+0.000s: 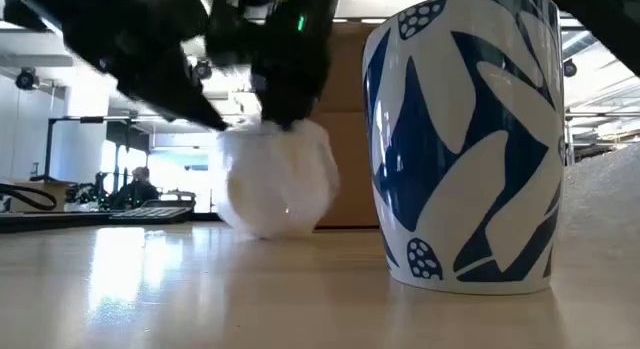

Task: Wrap mug
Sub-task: Wrap the yellow mug in bubble wrap, then put the yellow wrapped mug into the brown cardboard box

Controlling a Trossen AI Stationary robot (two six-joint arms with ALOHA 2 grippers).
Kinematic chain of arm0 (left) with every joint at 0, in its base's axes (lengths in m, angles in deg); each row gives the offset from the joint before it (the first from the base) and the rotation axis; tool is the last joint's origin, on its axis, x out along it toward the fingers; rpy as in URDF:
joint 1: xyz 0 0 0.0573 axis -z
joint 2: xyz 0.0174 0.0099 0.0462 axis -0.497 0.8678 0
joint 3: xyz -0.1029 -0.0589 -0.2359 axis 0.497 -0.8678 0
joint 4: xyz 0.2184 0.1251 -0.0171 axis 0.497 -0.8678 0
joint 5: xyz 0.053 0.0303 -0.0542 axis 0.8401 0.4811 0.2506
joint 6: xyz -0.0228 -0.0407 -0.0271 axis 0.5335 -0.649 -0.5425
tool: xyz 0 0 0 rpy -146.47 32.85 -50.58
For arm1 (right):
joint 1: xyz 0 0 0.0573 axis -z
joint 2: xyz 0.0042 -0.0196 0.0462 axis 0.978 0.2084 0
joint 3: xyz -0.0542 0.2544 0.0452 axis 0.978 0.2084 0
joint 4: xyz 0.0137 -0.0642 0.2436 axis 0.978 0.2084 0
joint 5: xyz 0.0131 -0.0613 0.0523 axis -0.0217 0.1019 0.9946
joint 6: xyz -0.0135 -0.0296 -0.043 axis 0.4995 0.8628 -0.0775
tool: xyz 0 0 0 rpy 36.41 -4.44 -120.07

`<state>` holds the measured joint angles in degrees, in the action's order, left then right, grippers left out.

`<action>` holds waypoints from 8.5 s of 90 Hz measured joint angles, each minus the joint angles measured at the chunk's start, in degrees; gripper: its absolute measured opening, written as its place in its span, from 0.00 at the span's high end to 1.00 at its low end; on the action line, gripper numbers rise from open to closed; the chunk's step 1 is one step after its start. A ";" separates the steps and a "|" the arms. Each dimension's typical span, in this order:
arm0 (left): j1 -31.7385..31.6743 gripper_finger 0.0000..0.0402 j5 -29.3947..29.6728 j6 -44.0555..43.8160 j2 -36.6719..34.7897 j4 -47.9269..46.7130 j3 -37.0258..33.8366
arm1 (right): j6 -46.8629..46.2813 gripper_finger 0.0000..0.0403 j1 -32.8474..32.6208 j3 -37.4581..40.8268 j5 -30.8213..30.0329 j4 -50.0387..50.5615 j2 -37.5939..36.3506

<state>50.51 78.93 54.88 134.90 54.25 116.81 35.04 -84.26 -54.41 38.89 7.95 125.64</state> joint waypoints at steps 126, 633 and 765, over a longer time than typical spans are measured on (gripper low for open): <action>1.64 1.00 6.65 -4.09 -4.48 -13.02 -0.35 | -1.17 0.99 1.93 1.31 1.96 -16.80 -0.91; 8.80 1.00 -9.33 -13.68 -14.19 -23.44 1.87 | -4.24 0.99 -5.53 9.38 2.59 -28.82 -13.53; 8.72 1.00 -11.52 -14.84 -19.01 -26.84 -0.02 | 4.62 0.91 -8.93 6.56 -6.24 -21.29 -0.35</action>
<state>59.23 67.41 40.04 115.89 27.41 116.79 39.66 -93.19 -47.85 32.65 -13.34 125.30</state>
